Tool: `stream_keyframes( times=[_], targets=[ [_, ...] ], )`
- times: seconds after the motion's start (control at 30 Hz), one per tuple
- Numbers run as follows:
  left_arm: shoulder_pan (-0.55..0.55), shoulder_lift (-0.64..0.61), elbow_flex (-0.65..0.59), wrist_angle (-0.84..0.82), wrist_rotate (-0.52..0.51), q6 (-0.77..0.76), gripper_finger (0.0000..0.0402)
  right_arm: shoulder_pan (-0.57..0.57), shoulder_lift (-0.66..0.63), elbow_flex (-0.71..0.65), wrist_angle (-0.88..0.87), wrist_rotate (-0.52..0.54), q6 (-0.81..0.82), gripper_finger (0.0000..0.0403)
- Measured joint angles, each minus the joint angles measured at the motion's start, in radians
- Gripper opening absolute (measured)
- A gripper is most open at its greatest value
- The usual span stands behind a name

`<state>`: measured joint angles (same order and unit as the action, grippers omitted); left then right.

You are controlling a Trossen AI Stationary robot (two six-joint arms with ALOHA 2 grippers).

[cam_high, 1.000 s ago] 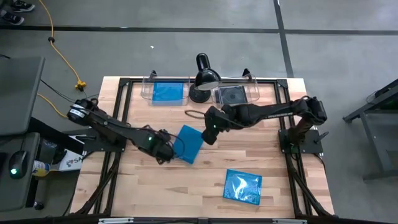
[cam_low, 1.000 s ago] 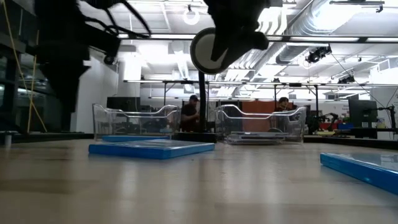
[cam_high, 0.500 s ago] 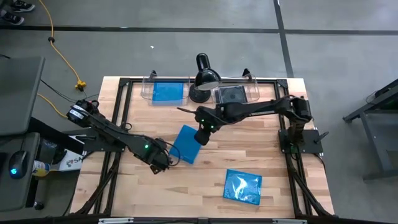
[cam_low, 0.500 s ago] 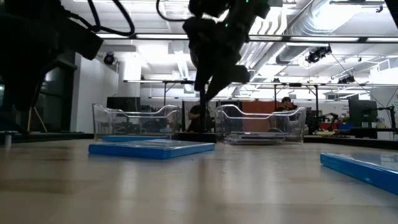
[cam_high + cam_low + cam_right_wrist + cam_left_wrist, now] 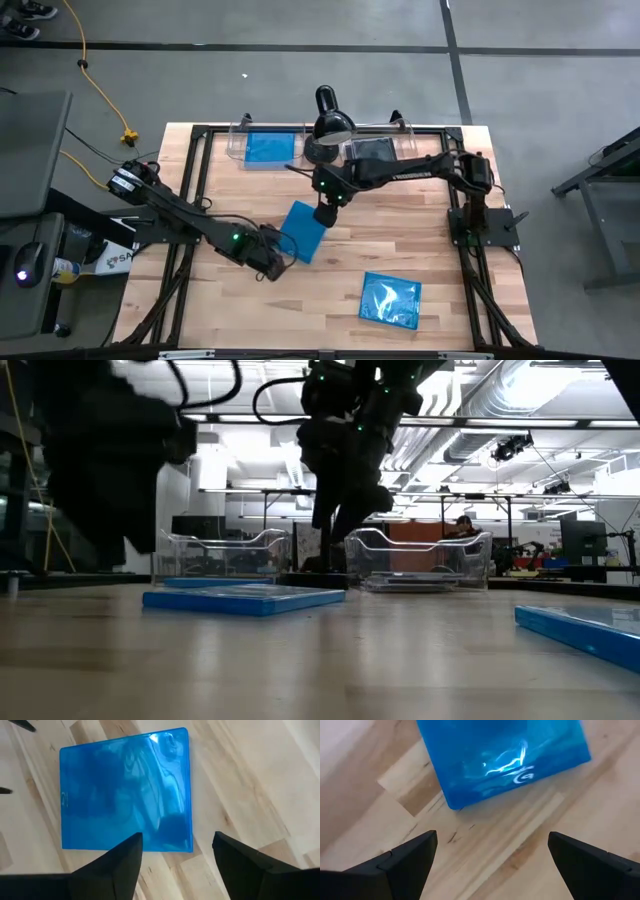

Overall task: Pick & place jewel cases by type
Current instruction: Put the left blue CD case into the left transparent bin

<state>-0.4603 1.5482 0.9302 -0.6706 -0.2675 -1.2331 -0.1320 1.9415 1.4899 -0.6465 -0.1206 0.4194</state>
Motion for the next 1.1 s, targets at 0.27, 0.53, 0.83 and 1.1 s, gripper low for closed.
stream_keyframes(
  times=[0.27, 0.53, 0.83, 1.1],
  targets=[
    [-0.078, 0.0, -0.163, 0.223, -0.056, -0.285, 0.0379, -0.031, 0.0, 0.0, 0.001, 0.005, -0.066, 0.0227],
    [-0.131, -0.001, -0.199, 0.367, -0.185, -0.422, 0.0379, -0.072, 0.022, 0.0, 0.065, -0.107, -0.098, 0.0227],
    [-0.129, 0.06, -0.198, 0.513, -0.235, -0.45, 0.0379, -0.062, 0.107, 0.001, 0.081, -0.163, -0.087, 0.0227],
    [-0.129, 0.098, -0.196, 0.557, -0.267, -0.472, 0.0378, -0.059, 0.148, 0.001, 0.074, -0.174, -0.083, 0.0227]
  ],
)
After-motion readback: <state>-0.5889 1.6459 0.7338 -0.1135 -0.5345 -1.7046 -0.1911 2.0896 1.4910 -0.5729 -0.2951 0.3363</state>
